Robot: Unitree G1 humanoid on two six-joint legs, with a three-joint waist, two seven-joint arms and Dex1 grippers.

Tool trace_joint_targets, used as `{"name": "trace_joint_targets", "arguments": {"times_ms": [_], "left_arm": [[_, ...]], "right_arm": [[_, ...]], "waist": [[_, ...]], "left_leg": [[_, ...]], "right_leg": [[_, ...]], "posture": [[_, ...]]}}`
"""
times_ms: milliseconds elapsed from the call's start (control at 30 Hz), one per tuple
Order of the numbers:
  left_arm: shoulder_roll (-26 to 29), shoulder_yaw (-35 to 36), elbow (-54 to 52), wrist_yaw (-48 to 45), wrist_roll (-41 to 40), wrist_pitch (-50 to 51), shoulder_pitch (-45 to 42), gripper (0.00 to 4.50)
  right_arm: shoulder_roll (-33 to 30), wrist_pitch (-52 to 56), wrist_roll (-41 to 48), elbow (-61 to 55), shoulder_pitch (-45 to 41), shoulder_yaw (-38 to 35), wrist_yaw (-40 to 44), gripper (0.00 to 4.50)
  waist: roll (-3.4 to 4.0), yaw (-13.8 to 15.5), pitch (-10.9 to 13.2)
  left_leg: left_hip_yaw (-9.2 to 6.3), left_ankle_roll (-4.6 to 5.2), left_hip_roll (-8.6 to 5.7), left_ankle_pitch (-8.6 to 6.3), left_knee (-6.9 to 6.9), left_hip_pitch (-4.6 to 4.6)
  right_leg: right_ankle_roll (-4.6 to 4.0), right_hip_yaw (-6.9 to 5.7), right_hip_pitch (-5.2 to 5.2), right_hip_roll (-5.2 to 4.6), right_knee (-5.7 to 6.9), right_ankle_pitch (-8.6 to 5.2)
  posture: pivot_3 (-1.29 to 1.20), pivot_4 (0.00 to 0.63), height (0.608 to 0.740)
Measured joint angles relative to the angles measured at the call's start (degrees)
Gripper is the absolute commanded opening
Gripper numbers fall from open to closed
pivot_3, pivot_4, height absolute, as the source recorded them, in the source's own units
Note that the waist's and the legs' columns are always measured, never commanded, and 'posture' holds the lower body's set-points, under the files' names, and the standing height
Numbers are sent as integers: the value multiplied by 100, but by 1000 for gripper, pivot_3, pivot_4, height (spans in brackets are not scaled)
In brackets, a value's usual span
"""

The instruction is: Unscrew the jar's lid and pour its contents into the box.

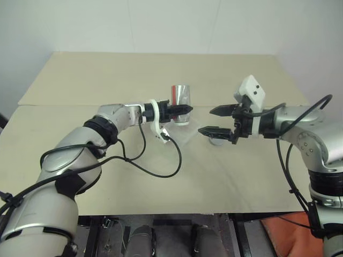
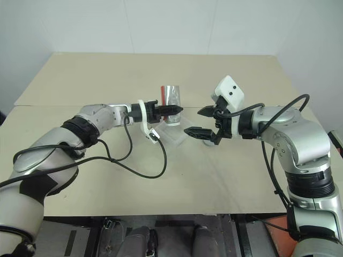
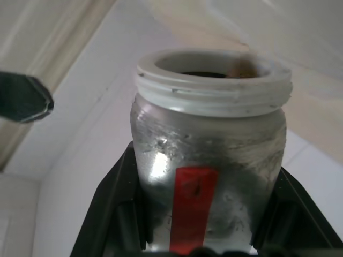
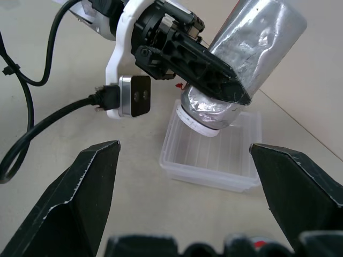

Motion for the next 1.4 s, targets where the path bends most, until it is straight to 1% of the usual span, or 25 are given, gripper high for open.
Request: {"name": "trace_joint_targets", "arguments": {"times_ms": [200, 267, 333, 400, 467, 567, 667, 733, 800, 833, 900, 1000, 1100, 1200, 1300, 1400], "left_arm": [[-4, -13, 247, 67, -88, 147, -19, 1923], [-8, 48, 305, 18, -243, 120, -19, 1923], [-6, 252, 320, -149, -601, -26, -18, 1923], [7, 580, 377, -457, -1107, -300, 1, 1923], [167, 1162, 417, -1022, -1952, -685, 198, 1923], [341, 2219, 435, -2211, -3530, -1209, 780, 1923], [331, 3060, 206, -3382, -4920, -1266, 1423, 1923], [174, 3717, -168, -4127, -5939, -928, 1863, 1923], [-146, 4464, -774, -4821, -7075, -266, 2294, 1923], [-257, 4654, -967, -5019, -7424, -5, 2411, 1923], [-537, 5253, -1740, -5452, -8343, 1015, 2771, 1923], [-701, 5967, -2814, -5835, -9433, 2618, 3246, 1923], [-701, 6360, -3637, -6064, -10060, 3727, 3626, 1923], [-705, 6570, -4160, -6197, -10424, 4406, 3952, 1923], [-843, 6747, -4274, -6193, -10620, 4648, 4126, 1923], [-1030, 6839, -4235, -6069, -10630, 4573, 4198, 1923]], "right_arm": [[0, 0, 48, -45, -3, 0, -76, 4472], [0, 0, 46, -51, -3, 1, -90, 4472], [0, -1, 46, -51, -3, 1, -102, 4472], [0, -1, 47, -52, -3, 1, -108, 4472], [2, -1, 50, -65, -3, 1, -109, 4472], [-28, -17, 45, -66, 17, -13, -99, 4472], [-53, -64, 40, -68, 36, -17, -94, 4472], [-63, -105, 39, -67, 50, -22, -94, 4472], [-63, -150, 39, -68, 51, -22, -98, 4472], [-61, -155, 38, -68, 50, -22, -103, 4472], [-56, -167, 40, -72, 54, -23, -117, 4472], [-55, -179, 43, -75, 75, -34, -122, 4472], [-63, -197, 42, -70, 105, -54, -105, 4472], [-67, -254, 42, -58, 105, -55, -86, 4472], [-70, -286, 42, -55, 106, -55, -66, 4472], [-70, -338, 43, -55, 106, -55, -46, 4472]], "waist": [[0, -8, 0], [0, -8, 0], [0, -9, 0], [0, -20, 0], [0, -63, 0], [2, -134, -1], [2, -136, -1], [2, -129, -1], [2, -100, -1], [2, -94, -1], [2, -108, -1], [2, -148, -1], [2, -178, -1], [2, -177, -1], [2, -151, -1], [1, -116, -1]], "left_leg": [[0, 0, 0, 0, 3, 0], [-1, 0, 0, 0, 4, -1], [-1, 0, 0, 0, 5, -1], [-1, 0, 1, 0, 7, 0], [0, -1, 3, 1, 6, 2], [3, -3, 6, 2, 6, 9], [3, -4, 6, 3, 15, 8], [-1, -4, 6, 3, 25, 6], [-3, -1, 7, 1, 37, 5], [-5, 0, 7, 0, 43, 4], [-7, 1, 6, 0, 48, 5], [-10, 1, 7, 0, 53, 8], [-11, 0, 7, 0, 58, 12], [-12, 0, 7, 0, 71, 14], [-14, 0, 6, 0, 78, 17], [-14, 3, 5, -1, 78, 18]], "right_leg": [[0, 0, 1, -1, 2, 0], [0, 0, 1, -1, 2, 0], [0, -1, 1, -2, 2, 0], [0, -1, 1, -2, 3, 0], [0, 0, 1, -3, 4, 0], [0, 1, 1, -3, 11, 0], [-1, 1, 3, -3, 15, 0], [0, -1, 6, -3, 17, 0], [0, -1, 11, -3, 20, 1], [1, -2, 13, -3, 22, 1], [3, 1, 16, -3, 26, 3], [3, 2, 16, -3, 37, 3], [3, 4, 17, -3, 45, 3], [3, 6, 20, -3, 57, 3], [2, 5, 25, -3, 67, 4], [1, 6, 27, -3, 64, 4]], "posture": [[0, 150, 740], [0, 150, 740], [0, 150, 740], [0, 150, 740], [0, 150, 740], [0, 150, 740], [0, 150, 740], [0, 150, 740], [0, 150, 740], [0, 150, 740], [0, 150, 740], [0, 150, 740], [0, 150, 740], [0, 150, 740], [0, 150, 740], [0, 150, 740]]}}
